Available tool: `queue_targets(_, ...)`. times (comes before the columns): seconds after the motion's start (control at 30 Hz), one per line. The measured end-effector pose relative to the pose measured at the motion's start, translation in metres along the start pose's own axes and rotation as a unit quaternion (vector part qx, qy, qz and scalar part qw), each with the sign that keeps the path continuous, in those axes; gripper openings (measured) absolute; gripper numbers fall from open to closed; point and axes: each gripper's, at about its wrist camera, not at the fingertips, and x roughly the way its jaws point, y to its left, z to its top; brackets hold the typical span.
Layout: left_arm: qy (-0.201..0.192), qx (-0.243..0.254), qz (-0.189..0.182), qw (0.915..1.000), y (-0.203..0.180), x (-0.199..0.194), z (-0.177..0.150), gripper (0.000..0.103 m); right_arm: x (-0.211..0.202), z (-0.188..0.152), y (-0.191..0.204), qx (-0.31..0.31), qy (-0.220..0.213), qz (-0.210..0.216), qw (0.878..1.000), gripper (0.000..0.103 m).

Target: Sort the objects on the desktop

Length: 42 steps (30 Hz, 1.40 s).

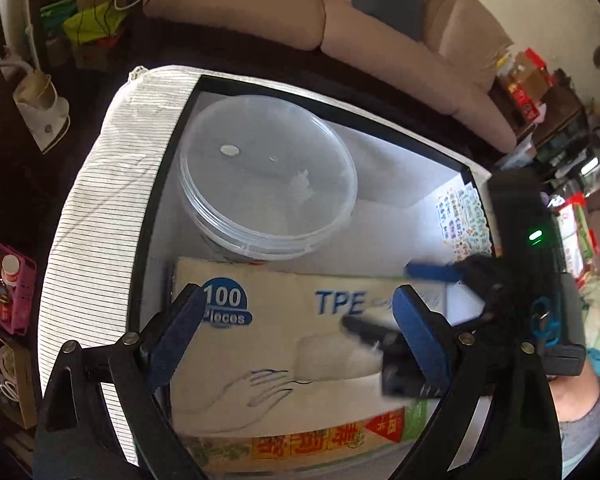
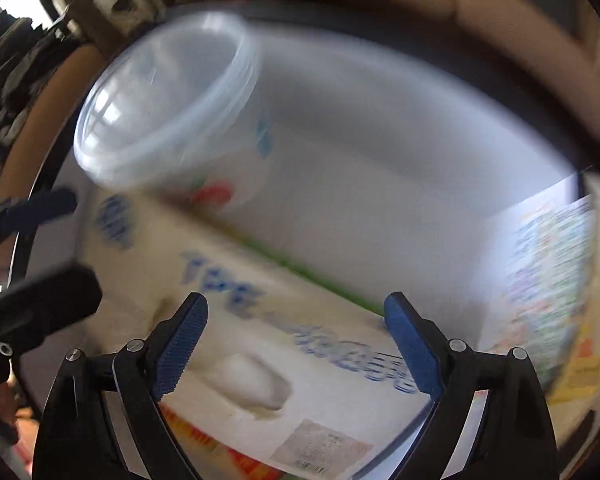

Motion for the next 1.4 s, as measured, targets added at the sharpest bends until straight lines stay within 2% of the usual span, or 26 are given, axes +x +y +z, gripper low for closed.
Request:
queue_targets(0.07,-0.002,-0.004,-0.011,0.9999,0.000,-0.002,-0.002,0.095,0.007,-0.007,0.014,-0.041,0.011,-0.036,0.998,0.093)
queue_targets(0.17,-0.003,-0.004,-0.002,1.0000,0.003,-0.004,-0.008,0.095,0.002,-0.014,0.024,-0.053,-0.010,-0.070,0.996,0.093)
queue_targets(0.3,-0.007,-0.018,-0.022,0.9996,0.012,-0.016,-0.018,0.095,-0.012,-0.030,0.034,-0.050,-0.023,-0.008,0.998,0.093)
queue_targets(0.37,-0.018,-0.025,-0.031,0.9991,0.017,-0.028,-0.025,0.095,-0.017,-0.043,0.046,-0.082,-0.020,-0.013,0.996,0.093)
queue_targets(0.5,-0.044,-0.043,-0.063,0.9961,0.028,-0.052,-0.030,0.095,-0.012,-0.066,0.066,-0.128,0.022,-0.012,0.991,0.093)
queue_targets(0.57,-0.053,-0.057,-0.078,0.9939,0.034,-0.061,-0.031,0.095,-0.001,-0.072,0.075,-0.159,0.042,-0.049,0.985,0.093)
queue_targets(0.67,-0.060,-0.062,-0.082,0.9929,0.037,-0.069,-0.032,0.095,0.011,-0.072,0.087,-0.206,0.040,-0.132,0.969,0.094)
queue_targets(0.77,-0.058,-0.066,-0.080,0.9930,0.041,-0.069,-0.032,0.095,0.015,-0.065,0.090,-0.225,0.031,-0.173,0.958,0.093)
queue_targets(1.03,-0.036,-0.056,-0.070,0.9954,0.037,-0.052,-0.038,0.095,0.008,-0.057,0.091,-0.248,0.037,-0.161,0.954,0.094)
queue_targets(1.1,-0.033,-0.056,-0.073,0.9952,0.037,-0.051,-0.042,0.095,-0.002,-0.056,0.089,-0.226,0.034,-0.144,0.963,0.094)
queue_targets(1.2,-0.029,-0.047,-0.064,0.9964,0.033,-0.054,-0.047,0.095,-0.035,-0.057,0.074,-0.161,0.007,-0.067,0.985,0.094)
queue_targets(1.27,-0.020,-0.041,-0.059,0.9972,0.031,-0.055,-0.050,0.095,-0.055,-0.059,0.062,-0.127,-0.011,-0.052,0.990,0.094)
queue_targets(1.4,0.004,-0.054,-0.083,0.9950,0.032,-0.055,-0.055,0.095,-0.078,-0.068,0.045,-0.103,-0.013,-0.031,0.994,0.094)
